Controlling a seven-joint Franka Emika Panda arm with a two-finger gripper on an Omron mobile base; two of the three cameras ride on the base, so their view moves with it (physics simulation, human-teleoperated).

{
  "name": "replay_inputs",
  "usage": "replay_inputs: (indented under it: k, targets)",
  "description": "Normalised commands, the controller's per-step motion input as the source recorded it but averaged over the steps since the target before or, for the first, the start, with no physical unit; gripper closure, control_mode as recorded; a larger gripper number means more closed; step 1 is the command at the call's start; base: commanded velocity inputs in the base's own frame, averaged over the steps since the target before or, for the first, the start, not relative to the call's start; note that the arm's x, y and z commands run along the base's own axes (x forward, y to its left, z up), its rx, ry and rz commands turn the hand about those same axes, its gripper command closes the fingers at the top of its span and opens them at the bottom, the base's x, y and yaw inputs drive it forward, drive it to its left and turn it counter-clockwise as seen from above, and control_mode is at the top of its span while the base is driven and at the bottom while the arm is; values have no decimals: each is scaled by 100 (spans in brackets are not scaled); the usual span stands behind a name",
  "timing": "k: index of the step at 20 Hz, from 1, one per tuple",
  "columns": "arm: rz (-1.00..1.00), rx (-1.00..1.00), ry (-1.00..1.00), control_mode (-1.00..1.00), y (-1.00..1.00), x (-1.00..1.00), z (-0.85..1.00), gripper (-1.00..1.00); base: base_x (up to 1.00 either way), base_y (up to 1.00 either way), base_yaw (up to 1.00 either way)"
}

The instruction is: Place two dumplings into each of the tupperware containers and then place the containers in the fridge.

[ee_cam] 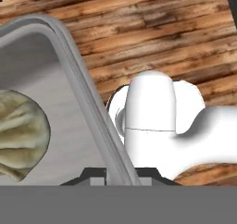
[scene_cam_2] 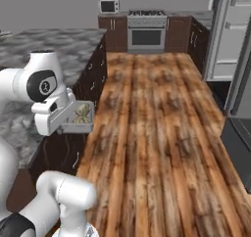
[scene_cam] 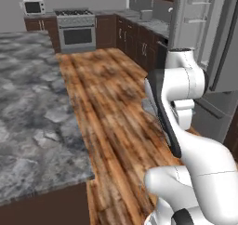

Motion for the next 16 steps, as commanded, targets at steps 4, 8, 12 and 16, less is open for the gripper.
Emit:
replay_inputs:
  k: [4, 8, 12, 16]
  targets:
    - [0, 0, 0, 100, 0, 0, 0, 100, 100, -92, 8]
    - [0, 0, 0, 100, 0, 0, 0, 100, 100, -38, -8]
    - [0, 0, 0, 100, 0, 0, 0, 100, 100, 11, -34]
    - [0, 0, 0, 100, 0, 0, 0, 100, 96, 29, -54]
